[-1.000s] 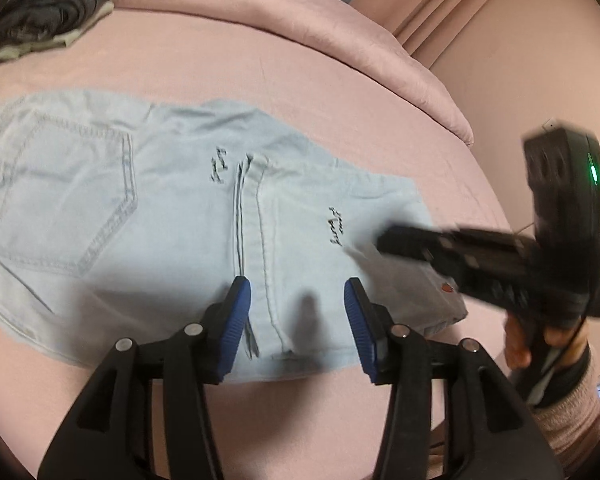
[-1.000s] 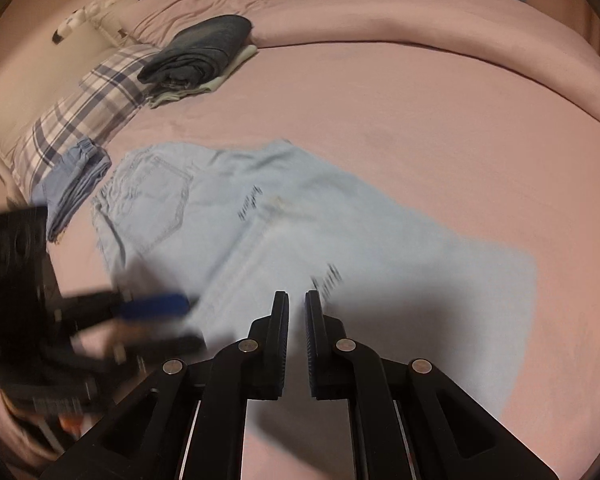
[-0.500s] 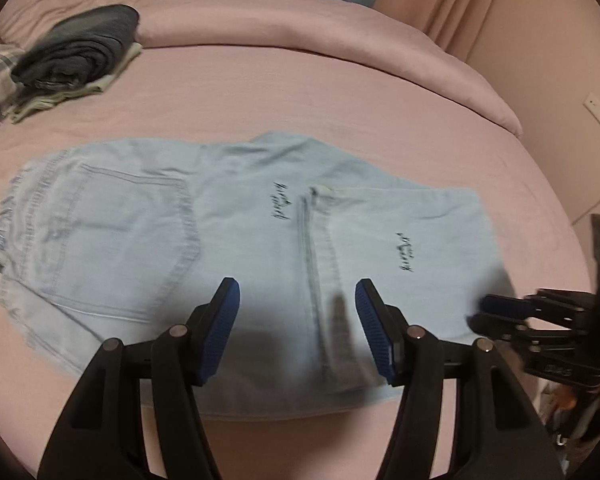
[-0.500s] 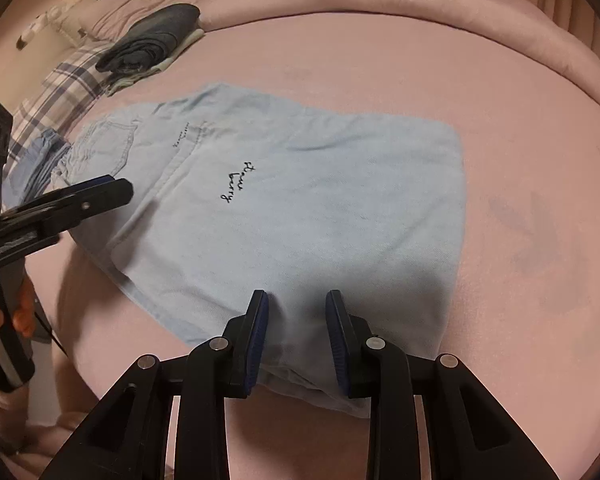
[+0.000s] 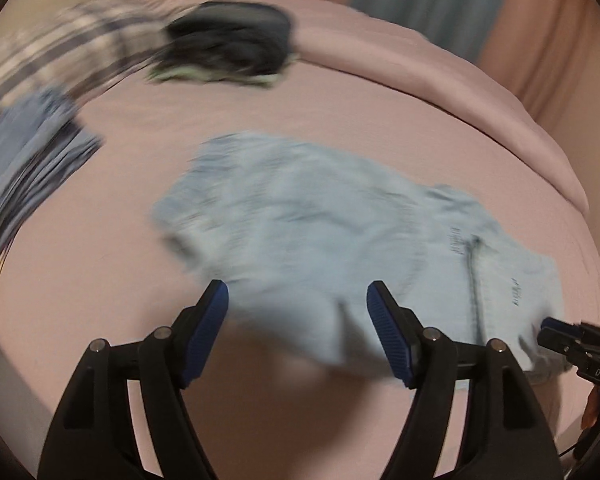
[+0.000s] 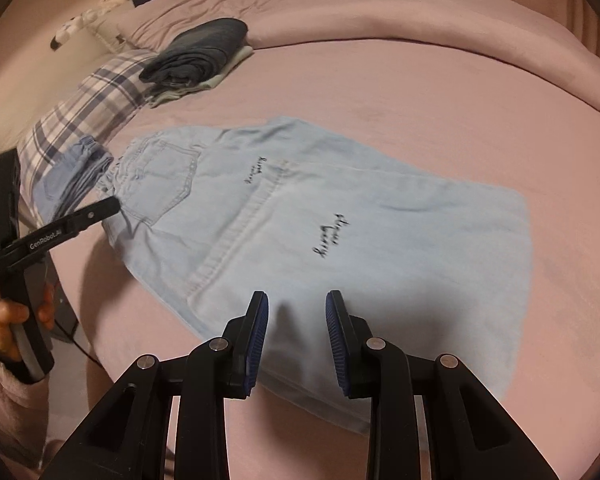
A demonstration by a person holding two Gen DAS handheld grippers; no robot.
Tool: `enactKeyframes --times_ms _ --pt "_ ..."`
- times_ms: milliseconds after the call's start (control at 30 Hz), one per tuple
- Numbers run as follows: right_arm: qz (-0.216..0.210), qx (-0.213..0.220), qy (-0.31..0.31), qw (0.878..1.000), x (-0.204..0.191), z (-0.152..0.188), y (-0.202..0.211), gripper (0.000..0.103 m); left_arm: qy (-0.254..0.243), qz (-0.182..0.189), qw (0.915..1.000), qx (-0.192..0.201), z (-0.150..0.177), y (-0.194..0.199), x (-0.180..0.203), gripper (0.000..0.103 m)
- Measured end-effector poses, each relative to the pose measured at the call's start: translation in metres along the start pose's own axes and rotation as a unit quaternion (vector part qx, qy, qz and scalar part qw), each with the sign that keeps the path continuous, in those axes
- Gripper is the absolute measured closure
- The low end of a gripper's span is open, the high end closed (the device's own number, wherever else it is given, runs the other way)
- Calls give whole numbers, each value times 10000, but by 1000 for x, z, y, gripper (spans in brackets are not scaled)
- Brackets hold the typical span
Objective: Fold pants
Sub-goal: 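Grasp the elastic waistband with the left gripper and lift it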
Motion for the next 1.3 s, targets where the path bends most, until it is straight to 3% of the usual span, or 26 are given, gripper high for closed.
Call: enactKeyframes --times_ms 167,367,567,667,833,933,967,1033,1100,1167,1300 --pt "-208 -44 112 9997 -19 -3 -17 73 849 -209 9961 -98 10 3 -48 31" --pt "-516 -99 273 9982 -50 0 -40 73 1877 119 9818 -247 17 -7 -62 28" --pt "-483 -315 462 9973 -58 10 -57 72 2300 233 9728 -153 8 -23 -58 14" --pt "-535 -392 383 9971 -56 3 -54 72 2390 254 9705 -162 1 -31 -58 13" --pt "-474 -241 202 9984 -48 -8 -50 72 2801 515 9585 -119 -7 -44 -62 14" --pt "-443 -239 157 9986 -48 -8 -53 72 3049 631 9502 -102 -10 -49 -68 21" --pt "-431 -237 161 9987 -48 -9 -54 72 3162 680 9462 -87 -11 -51 -72 34" --pt "-390 -224 148 9989 -48 -11 -56 72 3440 768 9357 -183 -10 -56 -80 50" --pt "-350 -184 74 9992 -46 -15 -59 72 3621 897 9275 -232 -9 -58 -83 54" --pt "-269 -139 -51 9995 -41 -21 -62 72 3417 876 9355 -176 -13 -54 -76 66" --pt "-139 -99 -273 9995 -34 -32 -71 72 2818 966 9545 158 -32 -35 -52 73"
Point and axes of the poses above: each gripper's, at about its wrist camera, not at the fingertips, and y roughly against the way its jaws point, x to its right, z to its underside, the point moved 4 cm from there along -y, roughly the way its jaws point, and after that the axes turned 15 degrees about x, right-handed, at the moved point
